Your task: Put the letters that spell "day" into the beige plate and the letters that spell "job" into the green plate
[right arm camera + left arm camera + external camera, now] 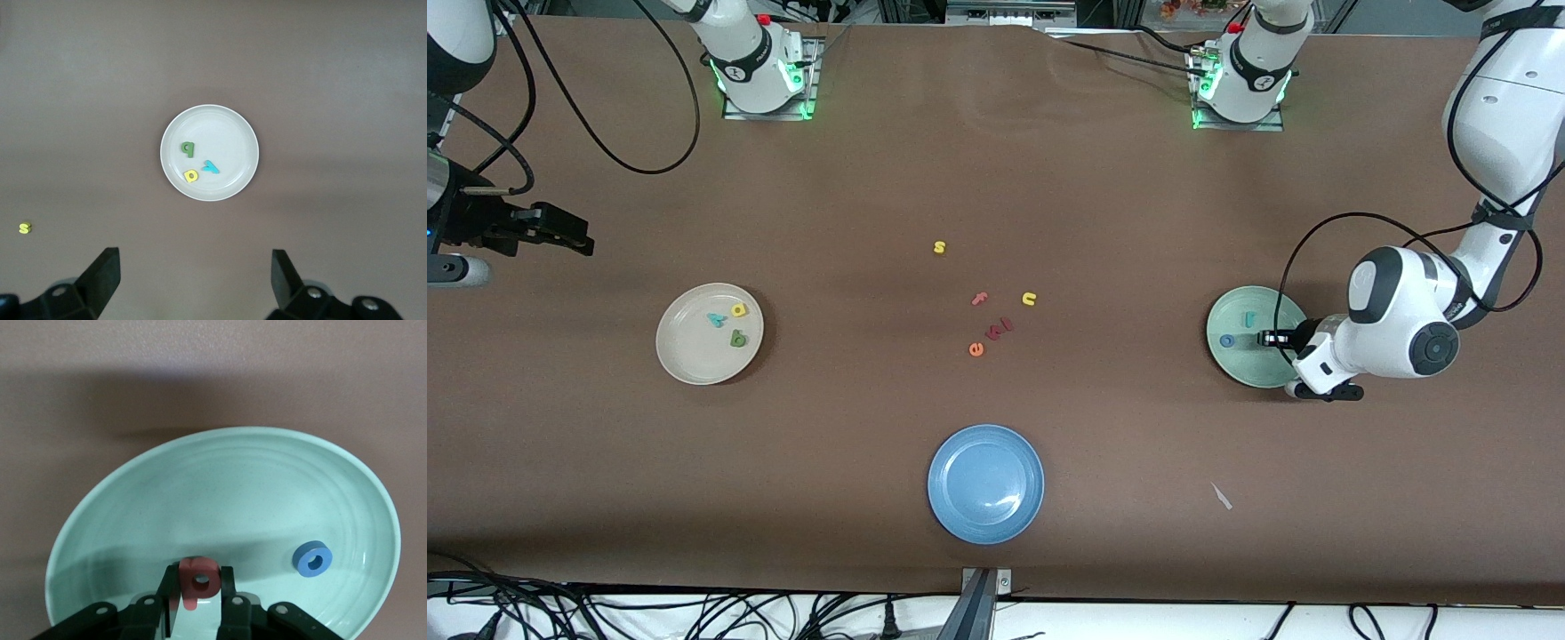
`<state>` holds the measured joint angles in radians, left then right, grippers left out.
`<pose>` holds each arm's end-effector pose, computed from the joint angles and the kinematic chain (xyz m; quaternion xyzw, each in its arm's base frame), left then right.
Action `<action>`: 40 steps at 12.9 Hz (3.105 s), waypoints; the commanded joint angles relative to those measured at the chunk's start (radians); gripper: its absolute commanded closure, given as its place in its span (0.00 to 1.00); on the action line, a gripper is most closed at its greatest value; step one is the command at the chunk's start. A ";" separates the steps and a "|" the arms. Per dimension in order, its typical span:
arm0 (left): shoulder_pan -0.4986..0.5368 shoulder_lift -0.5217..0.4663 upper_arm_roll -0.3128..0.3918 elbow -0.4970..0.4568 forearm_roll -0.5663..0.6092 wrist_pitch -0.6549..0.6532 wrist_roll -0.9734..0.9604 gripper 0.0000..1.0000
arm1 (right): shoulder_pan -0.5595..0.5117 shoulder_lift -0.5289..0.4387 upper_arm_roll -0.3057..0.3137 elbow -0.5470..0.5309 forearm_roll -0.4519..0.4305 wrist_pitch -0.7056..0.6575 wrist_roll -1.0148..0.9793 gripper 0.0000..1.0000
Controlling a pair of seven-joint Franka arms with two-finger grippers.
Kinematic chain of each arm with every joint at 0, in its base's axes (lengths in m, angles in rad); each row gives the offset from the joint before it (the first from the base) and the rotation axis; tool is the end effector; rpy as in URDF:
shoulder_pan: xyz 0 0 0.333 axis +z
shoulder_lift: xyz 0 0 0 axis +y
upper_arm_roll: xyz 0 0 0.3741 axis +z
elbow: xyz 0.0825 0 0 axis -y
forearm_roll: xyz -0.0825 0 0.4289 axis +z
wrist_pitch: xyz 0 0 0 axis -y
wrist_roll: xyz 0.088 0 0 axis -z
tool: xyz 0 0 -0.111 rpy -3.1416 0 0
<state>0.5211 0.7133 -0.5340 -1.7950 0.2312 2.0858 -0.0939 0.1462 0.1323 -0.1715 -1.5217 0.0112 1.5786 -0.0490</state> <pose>0.6772 0.0279 0.1823 0.9844 -0.0059 -0.1575 0.0781 0.6442 -0.0076 0.6233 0.9992 0.0119 -0.0369 0.0043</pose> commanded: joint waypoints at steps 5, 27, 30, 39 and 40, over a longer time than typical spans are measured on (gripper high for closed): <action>-0.007 -0.121 -0.055 0.006 0.023 -0.097 0.008 0.00 | 0.003 -0.006 0.009 0.008 -0.011 -0.020 -0.009 0.00; -0.377 -0.534 0.279 0.261 -0.164 -0.524 0.295 0.00 | 0.000 -0.002 0.006 0.008 -0.004 -0.031 -0.003 0.00; -0.421 -0.642 0.348 0.095 -0.165 -0.370 0.295 0.00 | 0.000 -0.002 0.006 0.008 -0.005 -0.031 -0.003 0.00; -0.498 -0.730 0.476 0.071 -0.272 -0.415 0.257 0.00 | 0.000 -0.002 0.006 0.008 -0.007 -0.031 -0.003 0.00; -0.500 -0.733 0.495 0.083 -0.274 -0.421 0.252 0.00 | 0.000 -0.002 0.006 0.008 -0.007 -0.031 -0.003 0.00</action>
<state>0.0353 -0.0105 -0.0790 -1.7438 0.0022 1.7056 0.1682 0.1481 0.1343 -0.1666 -1.5217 0.0112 1.5630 -0.0490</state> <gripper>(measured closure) 0.000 0.000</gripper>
